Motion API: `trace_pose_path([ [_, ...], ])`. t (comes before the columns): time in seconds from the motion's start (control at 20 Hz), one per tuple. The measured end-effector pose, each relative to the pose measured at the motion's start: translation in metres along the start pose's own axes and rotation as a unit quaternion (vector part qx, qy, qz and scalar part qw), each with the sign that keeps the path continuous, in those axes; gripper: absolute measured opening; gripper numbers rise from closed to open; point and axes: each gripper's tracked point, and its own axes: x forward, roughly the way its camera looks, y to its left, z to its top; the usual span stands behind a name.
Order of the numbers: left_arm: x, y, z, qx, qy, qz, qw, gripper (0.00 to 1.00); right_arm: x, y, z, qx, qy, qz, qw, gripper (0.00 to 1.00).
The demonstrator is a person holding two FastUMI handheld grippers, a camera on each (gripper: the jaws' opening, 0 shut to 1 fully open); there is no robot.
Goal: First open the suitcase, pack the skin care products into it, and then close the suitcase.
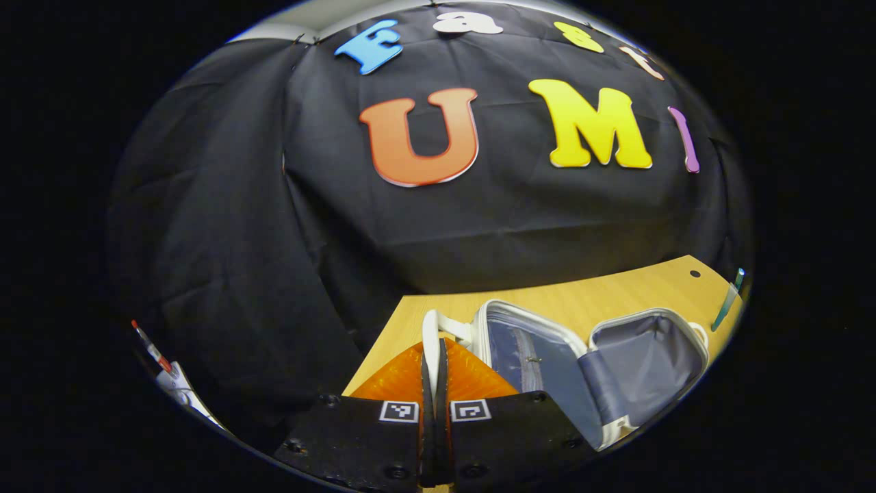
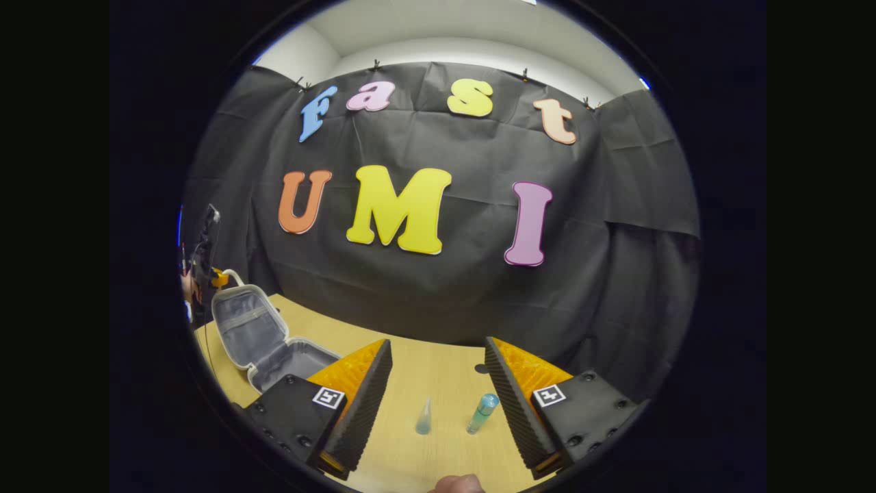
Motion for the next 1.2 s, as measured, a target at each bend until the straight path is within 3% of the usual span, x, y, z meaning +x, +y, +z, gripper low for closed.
trace_pose_path([
  [0.15,0.049,0.001,-0.054,-0.056,0.069,0.0,0.996,0.06,0.003,0.011,-0.005,-0.023,0.015,-0.002,1.0,0.81],
  [0.2,0.06,0.004,-0.07,-0.069,0.09,-0.001,0.994,0.14,0.003,0.014,-0.007,-0.027,0.021,-0.002,0.999,0.8],
  [0.25,0.067,0.0,-0.081,-0.078,0.104,-0.006,0.992,0.08,0.004,0.017,-0.008,-0.029,0.026,-0.003,0.999,0.81],
  [0.45,0.079,-0.009,-0.091,-0.096,0.101,-0.018,0.99,0.12,0.006,0.035,-0.007,-0.04,0.03,0.005,0.999,0.81],
  [0.5,0.08,-0.004,-0.094,-0.091,0.099,-0.009,0.991,0.05,0.008,0.038,-0.006,-0.04,0.031,0.007,0.999,0.81],
  [0.55,0.079,0.002,-0.098,-0.083,0.104,0.0,0.991,0.25,0.009,0.041,-0.007,-0.037,0.031,0.01,0.999,0.81],
  [0.6,0.079,0.007,-0.099,-0.078,0.102,0.006,0.992,0.33,0.01,0.043,-0.006,-0.033,0.03,0.011,0.999,0.81],
  [0.65,0.078,0.012,-0.096,-0.077,0.1,0.011,0.992,0.59,0.011,0.045,-0.006,-0.031,0.029,0.012,0.999,0.81],
  [0.7,0.072,0.017,-0.094,-0.076,0.097,0.016,0.992,0.54,0.012,0.046,-0.006,-0.03,0.028,0.013,0.999,0.81],
  [0.75,0.066,0.019,-0.09,-0.075,0.096,0.021,0.992,0.78,0.012,0.044,-0.007,-0.026,0.027,0.012,0.999,0.81],
  [0.8,0.061,0.017,-0.085,-0.074,0.093,0.023,0.993,0.7,0.013,0.043,-0.008,-0.019,0.027,0.011,0.999,0.81],
  [0.85,0.056,0.017,-0.077,-0.072,0.089,0.031,0.993,0.91,0.013,0.039,-0.01,-0.012,0.027,0.01,1.0,0.81],
  [1.2,-0.016,-0.037,0.016,-0.058,0.014,0.041,0.997,0.96,0.013,0.002,-0.013,0.031,0.01,-0.003,0.999,0.81],
])
